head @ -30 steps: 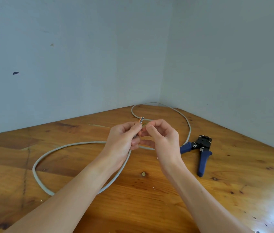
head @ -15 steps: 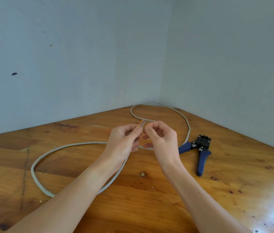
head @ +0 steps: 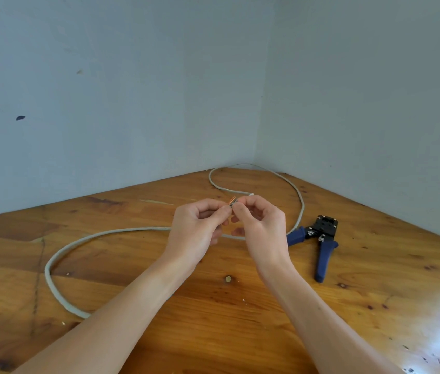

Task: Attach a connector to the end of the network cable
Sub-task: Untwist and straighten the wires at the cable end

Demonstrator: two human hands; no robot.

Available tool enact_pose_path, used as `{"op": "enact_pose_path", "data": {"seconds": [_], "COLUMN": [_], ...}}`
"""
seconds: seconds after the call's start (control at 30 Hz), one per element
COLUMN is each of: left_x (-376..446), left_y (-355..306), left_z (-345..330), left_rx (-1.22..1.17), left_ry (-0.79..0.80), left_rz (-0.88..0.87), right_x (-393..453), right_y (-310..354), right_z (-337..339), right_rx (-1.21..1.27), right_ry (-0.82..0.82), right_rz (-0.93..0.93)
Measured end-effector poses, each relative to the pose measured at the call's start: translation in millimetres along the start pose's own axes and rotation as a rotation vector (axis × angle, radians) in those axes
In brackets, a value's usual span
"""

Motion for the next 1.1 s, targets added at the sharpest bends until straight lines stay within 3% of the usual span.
{"op": "enact_pose_path", "data": {"seconds": [0.27,0.53,0.77,1.1], "left_x": [-1,1,3,3], "left_y": [-5,-14,-20,-18], "left_z": [1,1,0,-9], "left_rx": [0.079,0.306,0.613,0.775], "left_ry": [0.006,-0.006,0.022,0.139], "left_rz": [-0.046,-0.134,-0.217,-0.277], "right_x": [-1,2,2,2], "right_y": [-1,-8,22,26], "right_z": [0,-9,-3,-7], "right_rx": [-0.016,0.105,-0.439,-0.645], "right_ry": [0.022,0.122,0.068,0.081], "right_rz": [0.017,-0.067,0.326,0.442]}}
Point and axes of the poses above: each hand's wrist, its own x-axis towards the middle knuckle, its own z-axis out of the back of the hand, y = z × x, the point moved 10 cm from there along x, towards the middle knuckle, and after that the axes turned 8 degrees about -x, right-handed, at the moved point
